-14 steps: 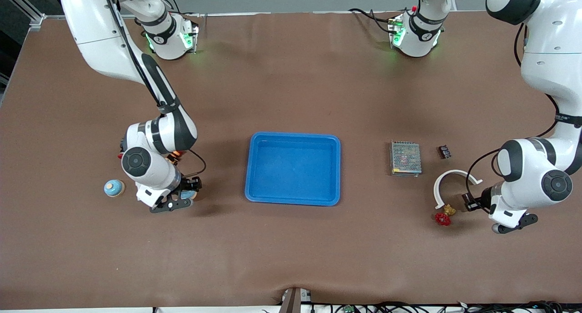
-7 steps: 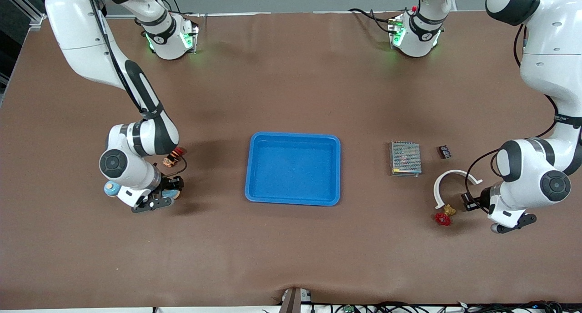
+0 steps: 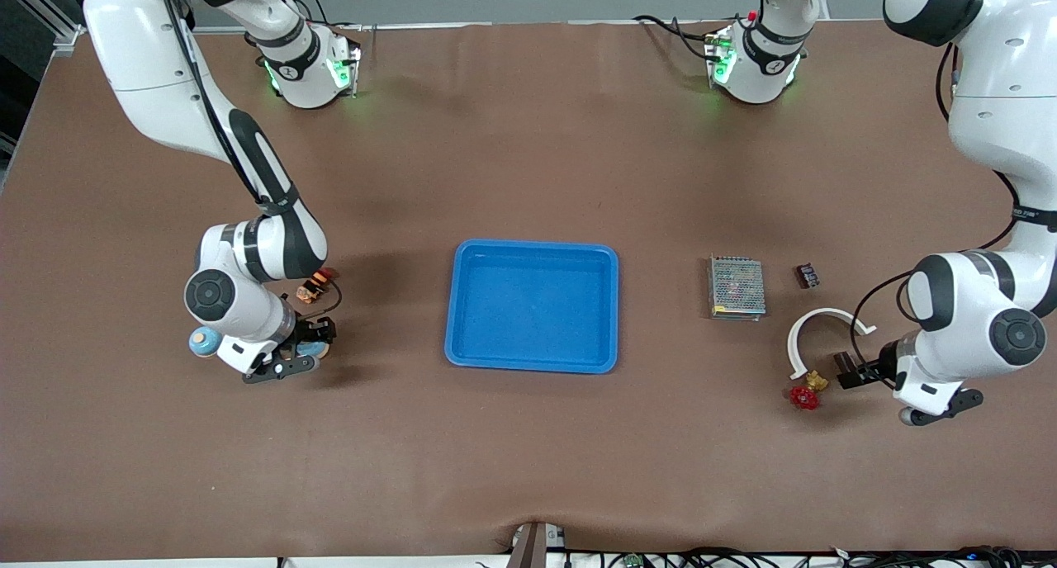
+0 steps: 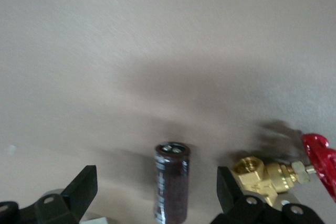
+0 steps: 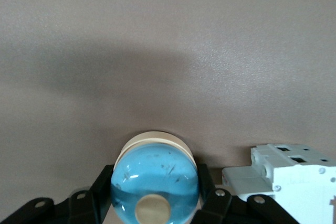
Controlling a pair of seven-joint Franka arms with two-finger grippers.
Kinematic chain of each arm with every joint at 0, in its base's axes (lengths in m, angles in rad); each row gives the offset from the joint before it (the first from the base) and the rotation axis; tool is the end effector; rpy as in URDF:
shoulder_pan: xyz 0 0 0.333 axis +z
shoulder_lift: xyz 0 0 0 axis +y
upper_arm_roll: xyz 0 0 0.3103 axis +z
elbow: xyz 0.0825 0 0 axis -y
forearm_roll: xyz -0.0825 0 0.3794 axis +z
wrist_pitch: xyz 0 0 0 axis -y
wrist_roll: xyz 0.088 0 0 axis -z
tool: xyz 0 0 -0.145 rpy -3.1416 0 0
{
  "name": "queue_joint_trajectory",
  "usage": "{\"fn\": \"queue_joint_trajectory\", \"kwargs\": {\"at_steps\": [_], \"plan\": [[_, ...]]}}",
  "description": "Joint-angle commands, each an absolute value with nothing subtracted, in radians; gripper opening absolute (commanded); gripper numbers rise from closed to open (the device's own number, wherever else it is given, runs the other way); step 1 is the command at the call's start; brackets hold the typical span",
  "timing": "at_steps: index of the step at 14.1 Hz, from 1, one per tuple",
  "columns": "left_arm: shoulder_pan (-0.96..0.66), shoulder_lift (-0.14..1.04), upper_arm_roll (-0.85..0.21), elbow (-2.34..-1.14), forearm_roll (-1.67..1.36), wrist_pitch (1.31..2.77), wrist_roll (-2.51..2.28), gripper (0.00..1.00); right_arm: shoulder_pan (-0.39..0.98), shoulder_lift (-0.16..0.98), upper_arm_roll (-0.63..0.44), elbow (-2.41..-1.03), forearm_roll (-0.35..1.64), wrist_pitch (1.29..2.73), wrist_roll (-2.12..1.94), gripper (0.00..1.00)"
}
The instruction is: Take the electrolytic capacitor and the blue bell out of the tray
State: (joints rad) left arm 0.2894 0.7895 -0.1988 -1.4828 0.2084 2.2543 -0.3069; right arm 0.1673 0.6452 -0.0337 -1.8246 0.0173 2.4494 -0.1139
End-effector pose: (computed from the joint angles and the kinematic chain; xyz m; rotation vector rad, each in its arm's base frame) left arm 0.7031 0.0942 0.1725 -3.0806 -0.5019 -0.0045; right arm 0.6325 0.0858 0.1391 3.1092 0.3759 -0.0311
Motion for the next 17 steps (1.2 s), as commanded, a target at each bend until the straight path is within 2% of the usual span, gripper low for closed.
{"fn": "queue_joint_trajectory", "kwargs": {"at_steps": [1, 6, 12, 17], "plan": [[0.339, 0.733, -0.207, -1.488, 0.221, 2.197, -0.212, 1.00, 0.160, 0.609, -0.020, -1.862, -0.005, 2.459, -0.117, 0.00], [0.416, 0.594, -0.213, -1.500, 0.154, 2.007, -0.005, 1.00, 0.163, 0.611, -0.020, -1.864, -0.003, 2.462, -0.109, 0.00], [0.500, 0.365, -0.212, -1.506, 0.031, 1.692, 0.185, 1.00, 0.164, 0.615, -0.020, -1.871, -0.003, 2.494, -0.104, 0.00], [0.545, 0.192, -0.213, -1.526, -0.011, 1.528, 0.206, 1.00, 0.164, 0.617, -0.020, -1.871, 0.002, 2.493, -0.089, 0.00]]}}
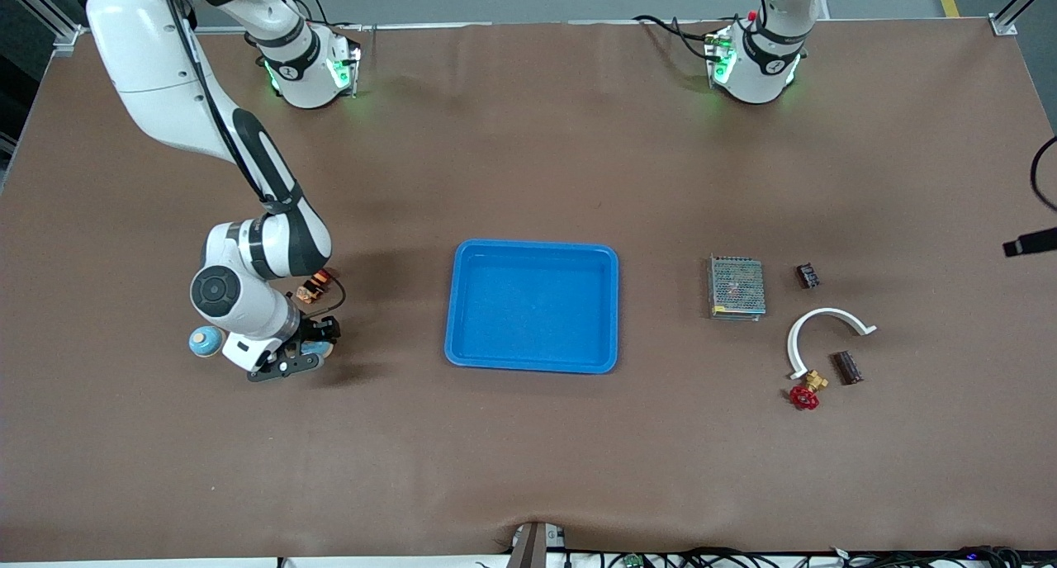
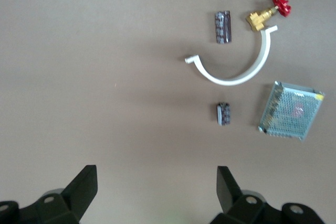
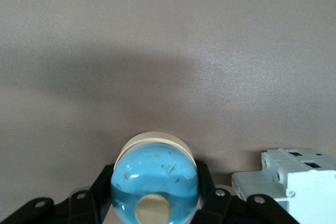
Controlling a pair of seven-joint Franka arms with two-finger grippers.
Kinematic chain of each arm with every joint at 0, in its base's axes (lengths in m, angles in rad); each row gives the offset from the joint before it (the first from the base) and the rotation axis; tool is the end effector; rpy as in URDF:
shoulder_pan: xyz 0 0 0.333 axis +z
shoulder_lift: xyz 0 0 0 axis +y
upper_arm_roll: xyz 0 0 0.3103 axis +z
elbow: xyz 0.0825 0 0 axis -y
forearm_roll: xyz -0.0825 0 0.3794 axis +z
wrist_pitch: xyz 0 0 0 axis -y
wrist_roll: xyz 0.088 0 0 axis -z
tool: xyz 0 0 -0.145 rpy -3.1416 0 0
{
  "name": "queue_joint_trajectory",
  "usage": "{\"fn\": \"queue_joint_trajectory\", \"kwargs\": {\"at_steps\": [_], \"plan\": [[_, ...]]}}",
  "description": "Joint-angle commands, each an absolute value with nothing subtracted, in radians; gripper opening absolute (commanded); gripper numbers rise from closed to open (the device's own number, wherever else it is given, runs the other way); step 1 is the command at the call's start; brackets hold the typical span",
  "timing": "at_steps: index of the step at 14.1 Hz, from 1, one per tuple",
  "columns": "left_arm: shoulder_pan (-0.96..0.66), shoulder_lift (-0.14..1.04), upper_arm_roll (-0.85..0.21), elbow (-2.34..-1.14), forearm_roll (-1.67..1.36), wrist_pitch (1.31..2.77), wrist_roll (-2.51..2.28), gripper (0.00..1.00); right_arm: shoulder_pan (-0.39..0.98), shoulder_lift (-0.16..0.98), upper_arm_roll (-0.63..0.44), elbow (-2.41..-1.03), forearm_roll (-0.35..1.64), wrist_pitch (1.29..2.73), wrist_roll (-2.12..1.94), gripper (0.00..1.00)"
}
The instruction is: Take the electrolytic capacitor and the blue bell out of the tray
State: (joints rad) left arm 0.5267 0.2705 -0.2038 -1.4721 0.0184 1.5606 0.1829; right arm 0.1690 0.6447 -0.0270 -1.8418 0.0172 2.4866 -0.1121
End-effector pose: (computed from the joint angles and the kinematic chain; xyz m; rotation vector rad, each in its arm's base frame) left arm 0.5737 0.2073 0.4708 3.0448 0.2150 -0.2475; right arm 0.6305 0.0907 0.1360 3.1122 0.3846 0.0008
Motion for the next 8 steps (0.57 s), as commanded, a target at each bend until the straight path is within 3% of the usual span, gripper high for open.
{"fn": "queue_joint_trajectory", "kwargs": {"at_steps": [1, 2, 3, 4, 8], "plan": [[0.545, 0.152, -0.213, -1.549, -0.024, 1.523, 0.206, 1.00, 0.164, 0.618, -0.020, -1.870, 0.002, 2.493, -0.065, 0.03], [0.545, 0.112, -0.213, -1.580, -0.034, 1.523, 0.206, 1.00, 0.170, 0.617, -0.020, -1.870, 0.002, 2.491, -0.048, 0.23], [0.535, 0.079, -0.210, -1.601, -0.040, 1.523, 0.206, 1.00, 0.170, 0.617, -0.020, -1.868, 0.002, 2.491, -0.028, 0.77], [0.508, 0.046, -0.200, -1.621, -0.040, 1.523, 0.204, 1.00, 0.170, 0.617, -0.020, -1.868, 0.002, 2.490, -0.017, 1.00], [0.168, 0.008, 0.071, -1.621, -0.046, 1.513, 0.184, 1.00, 0.166, 0.611, -0.020, -1.859, 0.002, 2.477, -0.028, 1.00]]}}
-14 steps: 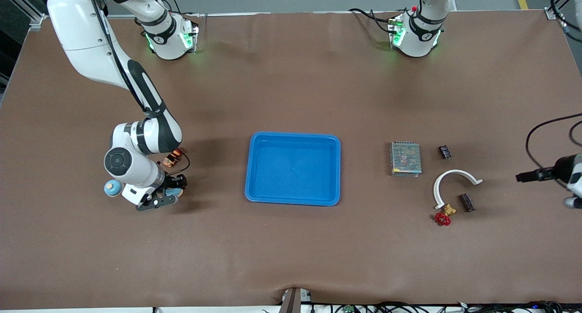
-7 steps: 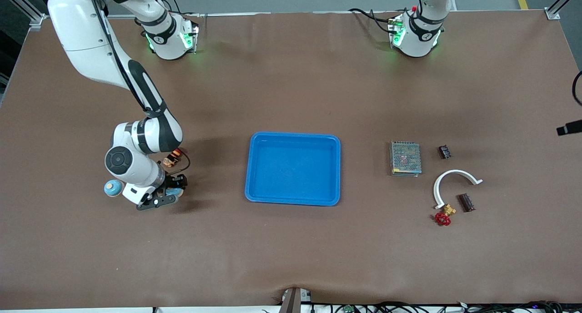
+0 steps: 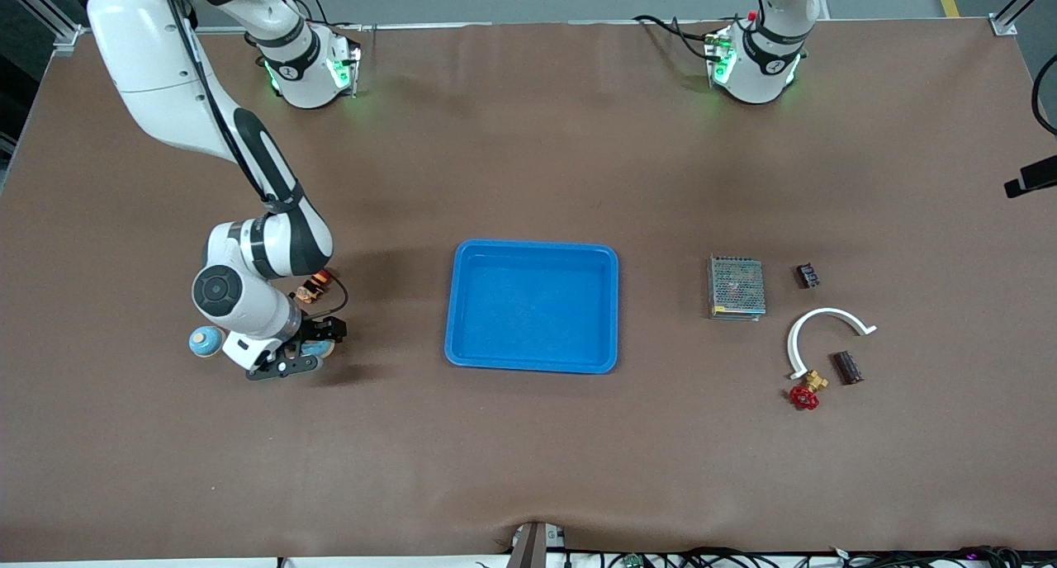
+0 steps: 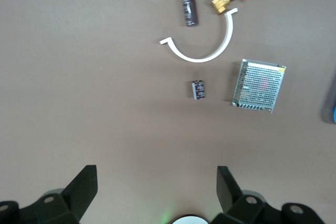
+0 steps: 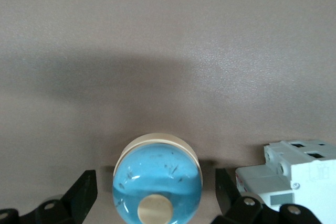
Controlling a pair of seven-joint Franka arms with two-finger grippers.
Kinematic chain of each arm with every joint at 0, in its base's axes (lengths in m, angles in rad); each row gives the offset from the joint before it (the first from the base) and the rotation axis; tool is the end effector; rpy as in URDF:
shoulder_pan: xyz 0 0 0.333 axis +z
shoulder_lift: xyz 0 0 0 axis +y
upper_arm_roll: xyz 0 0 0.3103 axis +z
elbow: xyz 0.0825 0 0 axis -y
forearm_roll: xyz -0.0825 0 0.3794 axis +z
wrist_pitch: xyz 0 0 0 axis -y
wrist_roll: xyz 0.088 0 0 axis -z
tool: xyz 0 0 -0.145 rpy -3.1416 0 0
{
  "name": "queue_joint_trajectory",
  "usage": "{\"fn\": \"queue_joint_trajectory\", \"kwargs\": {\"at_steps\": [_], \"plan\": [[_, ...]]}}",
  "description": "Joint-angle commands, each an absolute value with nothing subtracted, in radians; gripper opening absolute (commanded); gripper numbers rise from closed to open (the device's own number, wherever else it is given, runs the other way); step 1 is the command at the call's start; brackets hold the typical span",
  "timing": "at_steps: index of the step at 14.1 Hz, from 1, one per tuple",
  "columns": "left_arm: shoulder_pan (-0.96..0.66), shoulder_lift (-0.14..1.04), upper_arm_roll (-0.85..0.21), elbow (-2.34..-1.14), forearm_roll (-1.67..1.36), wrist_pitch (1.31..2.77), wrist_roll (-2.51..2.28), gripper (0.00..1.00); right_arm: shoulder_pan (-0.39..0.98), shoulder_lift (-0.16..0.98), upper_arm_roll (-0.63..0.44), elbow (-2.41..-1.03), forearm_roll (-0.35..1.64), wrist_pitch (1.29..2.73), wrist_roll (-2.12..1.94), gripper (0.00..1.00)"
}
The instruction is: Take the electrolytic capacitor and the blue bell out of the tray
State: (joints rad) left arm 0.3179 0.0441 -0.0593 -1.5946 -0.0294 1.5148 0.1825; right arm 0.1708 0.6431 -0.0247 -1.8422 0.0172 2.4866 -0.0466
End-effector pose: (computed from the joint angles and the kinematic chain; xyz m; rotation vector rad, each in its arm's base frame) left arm 0.5323 0.1369 0.5413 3.0760 0.1172 -0.1754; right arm 0.6303 0.0933 0.1368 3.1241 0.2882 0.0028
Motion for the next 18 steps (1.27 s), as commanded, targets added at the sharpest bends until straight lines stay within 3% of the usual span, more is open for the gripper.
{"fn": "queue_joint_trajectory", "kwargs": {"at_steps": [1, 3, 7, 12, 18], "plan": [[0.088, 0.008, 0.134, -1.608, -0.046, 1.513, 0.184, 1.00, 0.166, 0.606, -0.020, -1.852, 0.002, 2.476, -0.029, 1.00], [0.014, 0.024, 0.173, -1.551, -0.046, 1.513, 0.172, 1.00, 0.166, 0.598, -0.020, -1.807, 0.002, 2.397, -0.028, 1.00], [-0.012, 0.067, 0.109, -1.499, -0.044, 1.514, 0.078, 1.00, 0.158, 0.594, -0.018, -1.654, 0.002, 2.211, -0.015, 1.00], [-0.011, 0.072, -0.040, -1.467, -0.034, 1.516, -0.110, 1.00, 0.135, 0.603, -0.020, -1.534, -0.002, 2.172, -0.026, 1.00], [0.003, 0.042, -0.063, -1.500, -0.040, 1.531, -0.106, 1.00, 0.029, 0.563, -0.018, -1.528, 0.009, 2.148, -0.049, 1.00]]}}
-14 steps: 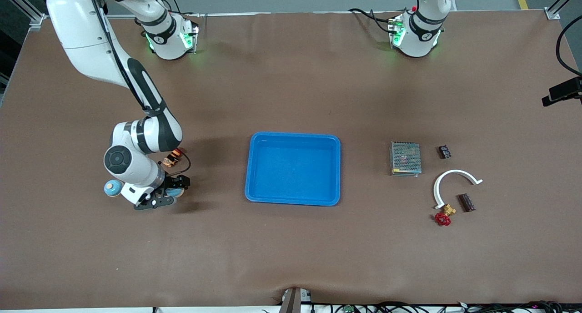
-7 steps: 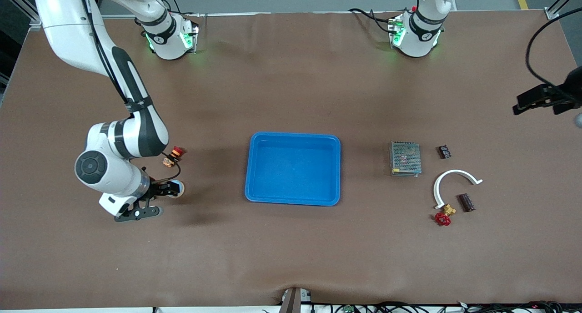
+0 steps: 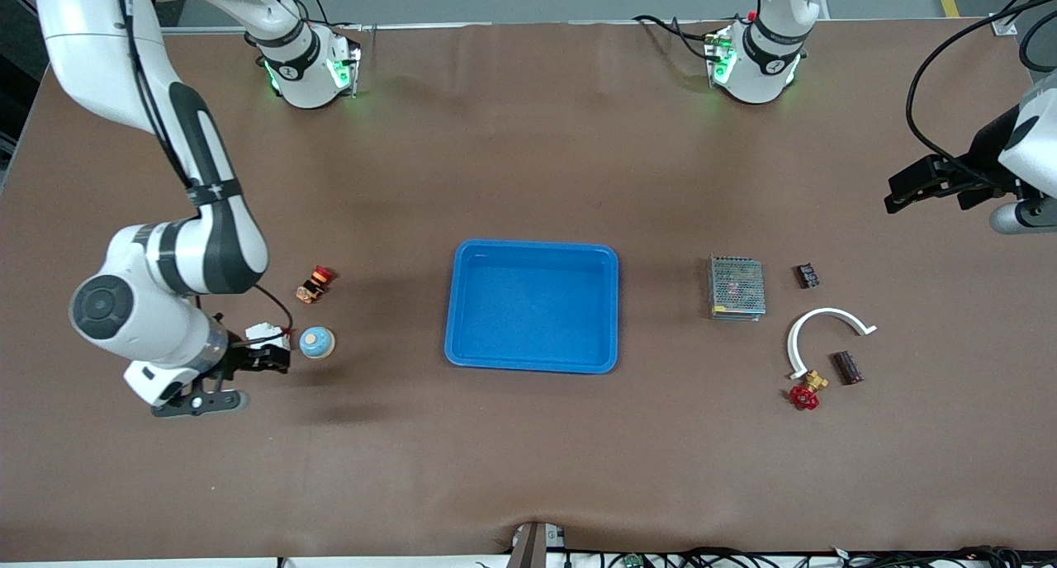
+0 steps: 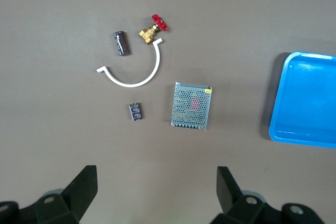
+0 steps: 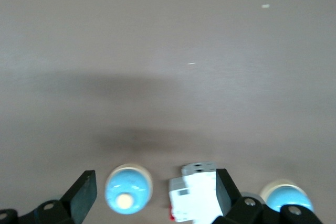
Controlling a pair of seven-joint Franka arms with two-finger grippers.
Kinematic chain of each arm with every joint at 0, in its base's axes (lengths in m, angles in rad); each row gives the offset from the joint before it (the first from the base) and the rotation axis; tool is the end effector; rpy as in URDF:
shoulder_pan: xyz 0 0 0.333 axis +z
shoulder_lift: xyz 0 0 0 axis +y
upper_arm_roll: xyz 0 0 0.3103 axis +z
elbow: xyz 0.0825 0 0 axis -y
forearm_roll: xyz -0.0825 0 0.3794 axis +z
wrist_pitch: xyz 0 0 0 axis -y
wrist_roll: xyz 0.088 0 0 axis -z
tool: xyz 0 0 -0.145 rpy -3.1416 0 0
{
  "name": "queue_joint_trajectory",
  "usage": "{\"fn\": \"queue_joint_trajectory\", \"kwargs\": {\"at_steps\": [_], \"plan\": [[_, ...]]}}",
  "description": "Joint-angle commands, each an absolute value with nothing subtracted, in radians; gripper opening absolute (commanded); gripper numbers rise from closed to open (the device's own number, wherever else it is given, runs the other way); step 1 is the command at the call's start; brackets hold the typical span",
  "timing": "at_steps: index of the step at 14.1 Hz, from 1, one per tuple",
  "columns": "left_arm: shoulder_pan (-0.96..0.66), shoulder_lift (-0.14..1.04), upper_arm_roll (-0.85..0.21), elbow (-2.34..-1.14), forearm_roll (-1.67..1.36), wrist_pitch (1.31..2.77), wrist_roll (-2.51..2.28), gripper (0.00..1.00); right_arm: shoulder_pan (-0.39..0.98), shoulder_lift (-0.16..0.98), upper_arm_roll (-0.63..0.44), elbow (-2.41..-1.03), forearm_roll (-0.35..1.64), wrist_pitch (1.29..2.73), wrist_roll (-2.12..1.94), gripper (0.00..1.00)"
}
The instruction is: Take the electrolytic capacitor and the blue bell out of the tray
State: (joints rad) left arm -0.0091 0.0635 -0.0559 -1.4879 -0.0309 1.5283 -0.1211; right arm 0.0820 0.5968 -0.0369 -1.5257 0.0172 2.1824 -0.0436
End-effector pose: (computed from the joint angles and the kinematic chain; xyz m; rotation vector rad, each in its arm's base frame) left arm 0.5629 -0.0403 0.5804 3.1080 0.0858 -0.0406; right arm 0.7046 0.0363 0.2754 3.1311 0.1351 0.0946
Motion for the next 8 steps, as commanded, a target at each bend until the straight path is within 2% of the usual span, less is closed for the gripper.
{"fn": "queue_joint_trajectory", "kwargs": {"at_steps": [1, 6, 8], "plan": [[0.002, 0.025, -0.063, -1.523, -0.037, 1.537, -0.106, 1.00, 0.017, 0.555, -0.020, -1.526, 0.005, 2.143, -0.048, 1.00], [0.008, -0.035, -0.063, -1.604, -0.034, 1.586, -0.085, 1.00, -0.026, 0.470, -0.017, -1.526, 0.011, 2.076, -0.074, 1.00], [0.011, -0.037, -0.058, -1.598, -0.035, 1.601, -0.063, 1.00, -0.022, 0.408, -0.018, -1.526, 0.011, 1.990, -0.068, 1.00]]}}
